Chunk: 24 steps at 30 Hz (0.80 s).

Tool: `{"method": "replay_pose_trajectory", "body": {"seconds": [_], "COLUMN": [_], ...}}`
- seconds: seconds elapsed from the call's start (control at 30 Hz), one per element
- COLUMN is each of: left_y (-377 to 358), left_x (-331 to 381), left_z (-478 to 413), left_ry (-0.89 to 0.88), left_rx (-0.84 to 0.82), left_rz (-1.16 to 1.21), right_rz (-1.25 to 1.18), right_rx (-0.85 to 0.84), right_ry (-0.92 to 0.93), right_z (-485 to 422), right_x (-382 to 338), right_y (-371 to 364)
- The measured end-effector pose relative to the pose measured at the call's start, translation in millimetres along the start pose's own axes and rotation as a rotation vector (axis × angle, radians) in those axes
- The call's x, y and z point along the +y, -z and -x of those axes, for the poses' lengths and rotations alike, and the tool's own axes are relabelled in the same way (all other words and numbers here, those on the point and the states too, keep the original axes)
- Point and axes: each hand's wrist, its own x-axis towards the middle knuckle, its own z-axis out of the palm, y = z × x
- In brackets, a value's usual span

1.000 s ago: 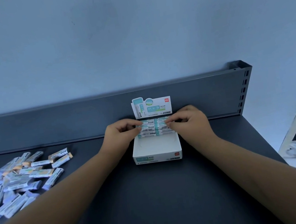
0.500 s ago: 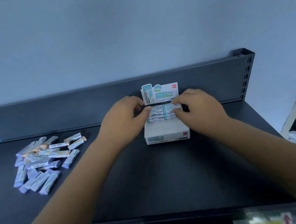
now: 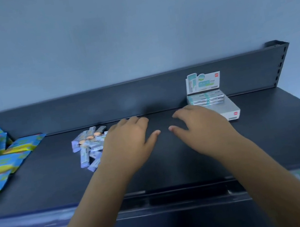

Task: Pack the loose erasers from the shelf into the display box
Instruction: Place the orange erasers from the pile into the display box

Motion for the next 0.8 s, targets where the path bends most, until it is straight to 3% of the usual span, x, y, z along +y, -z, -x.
{"method": "replay_pose_trajectory", "body": {"seconds": [0.33, 0.8], "left_y": [8, 10], "left_x": [-89, -210], "left_z": [59, 68], "left_ry": [-0.018, 0.140], "left_rx": [-0.028, -0.084], "left_rz": [0.112, 0.167], "right_rz": [-0.052, -0.214], "right_rx": [-0.048, -0.141], "right_ry": [-0.077, 0.030], "right_z": [11, -47], "right_x": [-103, -182], "right_y": [-32, -57]}}
